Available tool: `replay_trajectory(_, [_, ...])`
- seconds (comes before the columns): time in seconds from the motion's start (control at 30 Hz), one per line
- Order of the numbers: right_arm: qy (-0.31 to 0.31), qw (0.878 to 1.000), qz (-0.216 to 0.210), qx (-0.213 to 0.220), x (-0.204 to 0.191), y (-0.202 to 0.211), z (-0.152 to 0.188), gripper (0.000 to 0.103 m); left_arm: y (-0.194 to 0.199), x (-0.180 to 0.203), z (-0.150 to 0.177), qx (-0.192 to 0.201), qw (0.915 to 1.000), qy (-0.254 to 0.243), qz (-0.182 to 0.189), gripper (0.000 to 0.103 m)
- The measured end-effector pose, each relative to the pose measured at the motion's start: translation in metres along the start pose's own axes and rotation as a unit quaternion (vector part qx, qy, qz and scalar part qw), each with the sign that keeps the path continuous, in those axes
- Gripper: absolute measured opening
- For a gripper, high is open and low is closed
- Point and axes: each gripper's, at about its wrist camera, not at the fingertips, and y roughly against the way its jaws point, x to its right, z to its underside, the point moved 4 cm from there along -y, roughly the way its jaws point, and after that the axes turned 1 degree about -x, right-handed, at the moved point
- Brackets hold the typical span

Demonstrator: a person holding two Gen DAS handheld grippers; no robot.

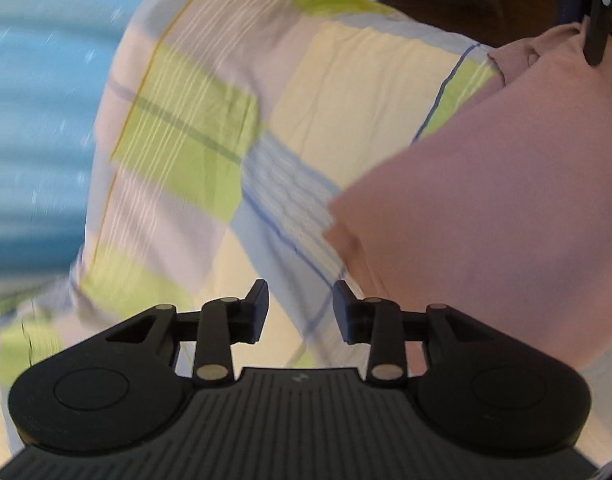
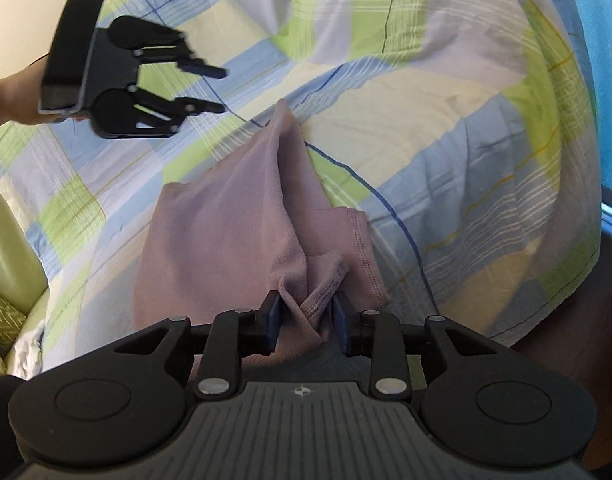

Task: Fold clothes
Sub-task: 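Lay the lifted shirt end over the rest, opening left then right gripper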

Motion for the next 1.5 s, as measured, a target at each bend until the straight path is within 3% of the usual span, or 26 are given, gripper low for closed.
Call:
replay_trajectory(0.1, [-0.015, 1.000, -0.006, -0.004, 0.000, 0.003, 0.001, 0.033, 0.014, 0.007, 0.024, -0.015, 0.9960, 0.087, 0.017, 0.035])
replay_trajectory(0.27, [-0.062, 0.997, -0.033, -0.011, 0.005, -0.001, 0.004, 0.033, 0.033, 0.024, 0.051, -0.021, 0.9787, 0.200, 0.042, 0.035])
replay_trajectory(0.3, [-0.070, 0.997, -0.034, -0.013, 0.008, -0.002, 0.004, 0.028, 0.036, 0.029, 0.052, -0.022, 0.9785, 0.200, 0.044, 0.035])
replay_trajectory(0.33, [-0.075, 0.997, -0.030, -0.010, 0.010, -0.001, 0.003, 0.015, 0.039, 0.034, 0.053, -0.023, 0.9785, 0.200, 0.046, 0.036])
replay_trajectory(0.37, [-0.072, 0.997, -0.022, 0.001, 0.010, 0.004, 0.001, 0.011, 0.042, 0.037, 0.053, -0.019, 0.9794, 0.196, 0.045, 0.036])
replay_trajectory(0.5, [0.057, 0.995, 0.042, 0.070, -0.016, 0.025, -0.006, 0.009, 0.048, 0.042, 0.048, 0.010, 0.9807, 0.190, 0.046, 0.039])
replay_trajectory(0.53, [0.052, 0.996, 0.042, 0.055, -0.016, 0.019, -0.005, 0.010, 0.047, 0.041, 0.047, 0.019, 0.9798, 0.193, 0.049, 0.039])
replay_trajectory(0.63, [-0.008, 1.000, 0.026, 0.008, 0.002, -0.004, -0.002, 0.026, 0.033, 0.035, 0.044, 0.037, 0.9769, 0.202, 0.059, 0.039])
replay_trajectory(0.73, [-0.043, 0.999, -0.008, 0.010, 0.011, -0.009, -0.005, 0.037, 0.020, 0.028, 0.042, 0.056, 0.9724, 0.215, 0.071, 0.039])
replay_trajectory(0.83, [-0.047, 0.998, -0.034, 0.008, 0.011, -0.015, -0.012, 0.037, 0.011, 0.022, 0.043, 0.070, 0.9688, 0.225, 0.076, 0.039])
replay_trajectory(0.87, [-0.046, 0.998, -0.032, 0.005, 0.011, -0.017, -0.015, 0.016, 0.009, 0.020, 0.044, 0.072, 0.9676, 0.230, 0.075, 0.039])
replay_trajectory(0.9, [-0.041, 0.999, -0.025, 0.003, 0.011, -0.017, -0.018, 0.006, 0.007, 0.019, 0.045, 0.074, 0.9665, 0.234, 0.074, 0.039])
replay_trajectory(1.03, [0.062, 0.996, 0.009, 0.070, -0.014, 0.009, -0.032, 0.005, 0.004, 0.010, 0.055, 0.084, 0.9583, 0.263, 0.073, 0.039])
replay_trajectory(1.1, [0.097, 0.991, 0.028, 0.085, -0.019, 0.011, -0.035, 0.005, 0.001, 0.006, 0.061, 0.086, 0.9530, 0.281, 0.075, 0.039])
replay_trajectory(1.13, [0.083, 0.994, 0.034, 0.056, -0.012, 0.000, -0.033, 0.008, -0.002, 0.004, 0.064, 0.083, 0.9509, 0.288, 0.077, 0.039])
replay_trajectory(1.2, [0.042, 0.998, 0.045, 0.001, 0.003, -0.018, -0.029, 0.023, -0.009, 0.002, 0.068, 0.073, 0.9474, 0.300, 0.083, 0.039])
replay_trajectory(1.23, [0.032, 0.998, 0.049, 0.004, 0.006, -0.017, -0.028, 0.031, -0.010, 0.002, 0.070, 0.069, 0.9456, 0.306, 0.087, 0.039])
replay_trajectory(1.27, [0.039, 0.998, 0.055, 0.018, 0.004, -0.012, -0.030, 0.031, -0.011, 0.001, 0.072, 0.066, 0.9436, 0.311, 0.092, 0.039])
replay_trajectory(1.4, [0.069, 0.995, 0.041, 0.066, -0.009, 0.002, -0.054, 0.034, -0.001, -0.003, 0.091, 0.071, 0.9193, 0.375, 0.097, 0.039])
replay_trajectory(1.5, [0.071, 0.995, 0.007, 0.065, -0.016, -0.015, -0.082, 0.043, 0.012, -0.001, 0.110, 0.081, 0.8802, 0.456, 0.101, 0.039])
